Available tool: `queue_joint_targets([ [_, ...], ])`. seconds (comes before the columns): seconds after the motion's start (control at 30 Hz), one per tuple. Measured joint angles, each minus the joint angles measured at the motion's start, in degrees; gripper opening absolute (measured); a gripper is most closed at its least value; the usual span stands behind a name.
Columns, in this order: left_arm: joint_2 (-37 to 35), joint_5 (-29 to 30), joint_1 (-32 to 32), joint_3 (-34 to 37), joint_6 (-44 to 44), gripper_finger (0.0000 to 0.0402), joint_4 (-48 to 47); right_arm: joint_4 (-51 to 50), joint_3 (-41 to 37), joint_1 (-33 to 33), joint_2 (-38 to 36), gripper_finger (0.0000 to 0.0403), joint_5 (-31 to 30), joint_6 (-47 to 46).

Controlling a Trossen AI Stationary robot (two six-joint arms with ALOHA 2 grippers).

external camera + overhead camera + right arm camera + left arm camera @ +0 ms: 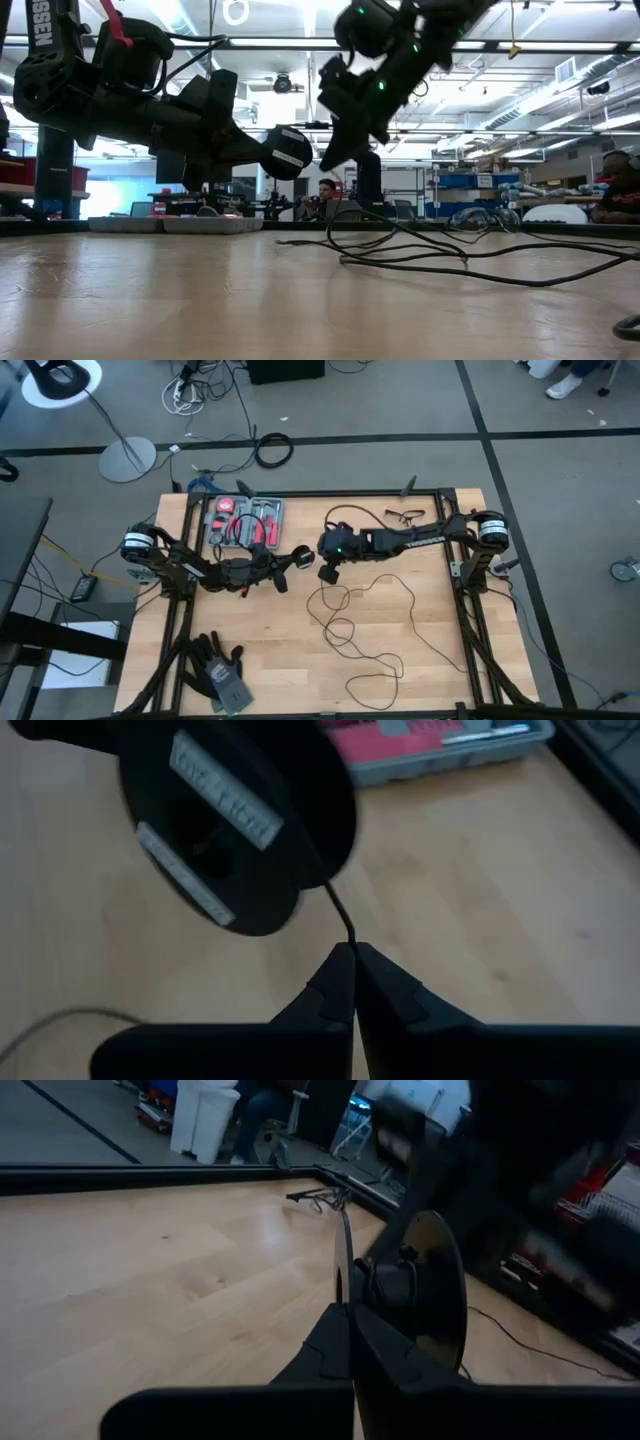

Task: Coil cords
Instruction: Coil the black wire on the black spool

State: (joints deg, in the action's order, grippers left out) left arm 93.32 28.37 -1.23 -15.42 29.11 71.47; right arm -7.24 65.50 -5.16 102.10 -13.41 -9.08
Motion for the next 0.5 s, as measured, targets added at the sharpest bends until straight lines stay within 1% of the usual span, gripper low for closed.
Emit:
queue_joint_targets([
  [0.13, 0.02, 0.16, -0.02, 0.0, 0.05, 0.0, 0.4, 17.66, -10.61, 1.07, 0.0, 0.002, 1.55, -4.66],
  [0.27, 0.01, 2.48, 0.02, 0.01, 0.02, 0.0, 1.3, 33.94, -19.85, 2.53, 0.2, 0.0035, 1.08, -8.57],
  [0.37, 0.02, 3.6, 0.01, 0.0, -0.1, 0.0, 2.18, 39.62, -24.18, 3.37, 0.17, 0.0043, 0.36, -10.52],
  [0.5, 0.02, 5.07, 0.0, 0.01, -0.32, 0.0, 2.51, 46.21, -26.32, 4.22, 0.15, 0.0054, -0.15, -11.42],
])
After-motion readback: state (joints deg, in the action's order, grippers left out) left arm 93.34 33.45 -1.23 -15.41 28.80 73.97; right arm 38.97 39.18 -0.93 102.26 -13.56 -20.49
